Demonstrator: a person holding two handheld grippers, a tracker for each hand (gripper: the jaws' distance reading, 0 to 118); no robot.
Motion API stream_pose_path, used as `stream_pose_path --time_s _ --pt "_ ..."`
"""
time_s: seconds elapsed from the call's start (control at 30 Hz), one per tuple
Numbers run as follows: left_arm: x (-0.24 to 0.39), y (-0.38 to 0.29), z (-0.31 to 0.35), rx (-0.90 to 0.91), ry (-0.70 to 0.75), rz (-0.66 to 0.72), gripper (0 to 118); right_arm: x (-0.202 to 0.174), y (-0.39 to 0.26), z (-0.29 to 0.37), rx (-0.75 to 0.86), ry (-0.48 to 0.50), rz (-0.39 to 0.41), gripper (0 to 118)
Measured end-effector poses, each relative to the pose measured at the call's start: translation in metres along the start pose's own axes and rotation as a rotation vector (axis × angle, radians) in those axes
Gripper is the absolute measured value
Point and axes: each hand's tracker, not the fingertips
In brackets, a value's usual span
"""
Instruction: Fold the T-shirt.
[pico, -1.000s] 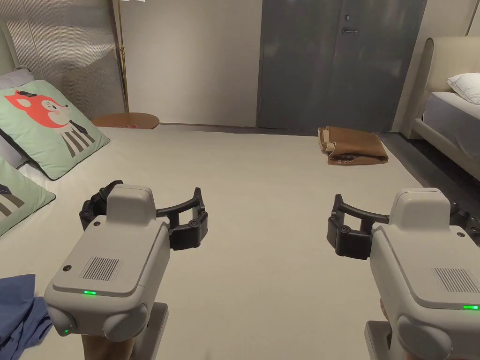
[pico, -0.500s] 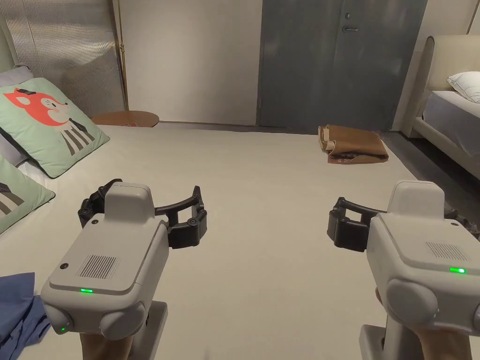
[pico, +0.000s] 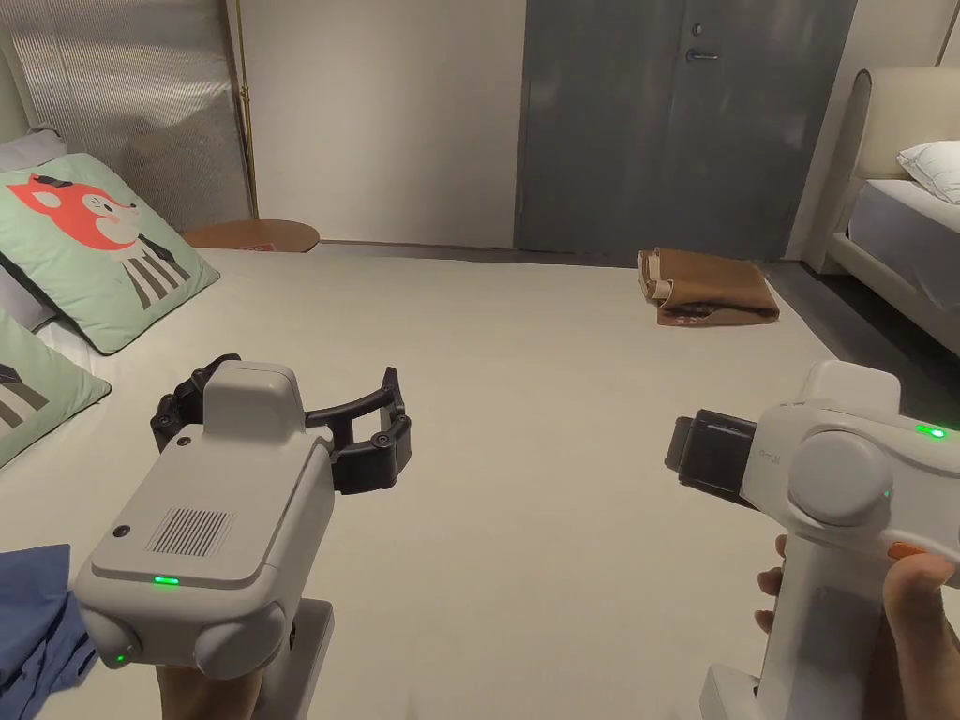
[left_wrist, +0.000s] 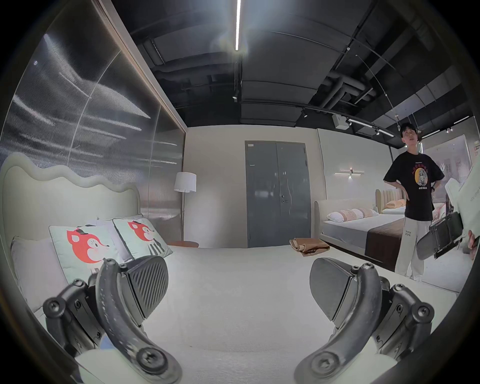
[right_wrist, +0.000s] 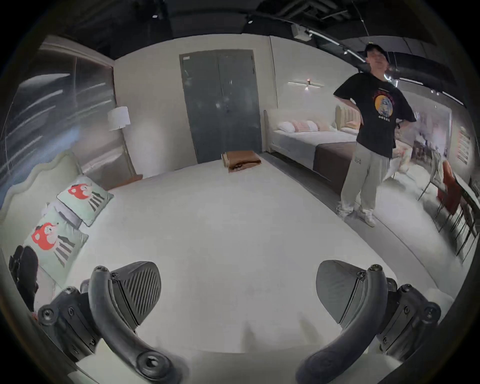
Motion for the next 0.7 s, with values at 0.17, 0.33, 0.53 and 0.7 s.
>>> stream_pose_path --time_s 0.17,0.33,0.53,0.7 --pt "-0.0001 0.0007 -0.0004 0.005 0.001 0.001 109 0.0012 -0.0051 -0.0038 0.006 -0.008 0.006 118" --pt "0.0001 0.0010 -0.0009 0.004 0.001 0.001 109 0.0034 -0.0067 -0.0042 0.002 -0.003 0.006 118" --pt "0.0006 0.0009 -0.0008 0.002 0.000 0.000 109 0.0023 -0.0083 -0.0064 -0.001 0.003 0.016 118" --pt "0.0001 0.0017 -0.0007 0.004 0.000 0.000 109 0.0012 -0.0096 -0.0051 0.032 0.025 0.045 118"
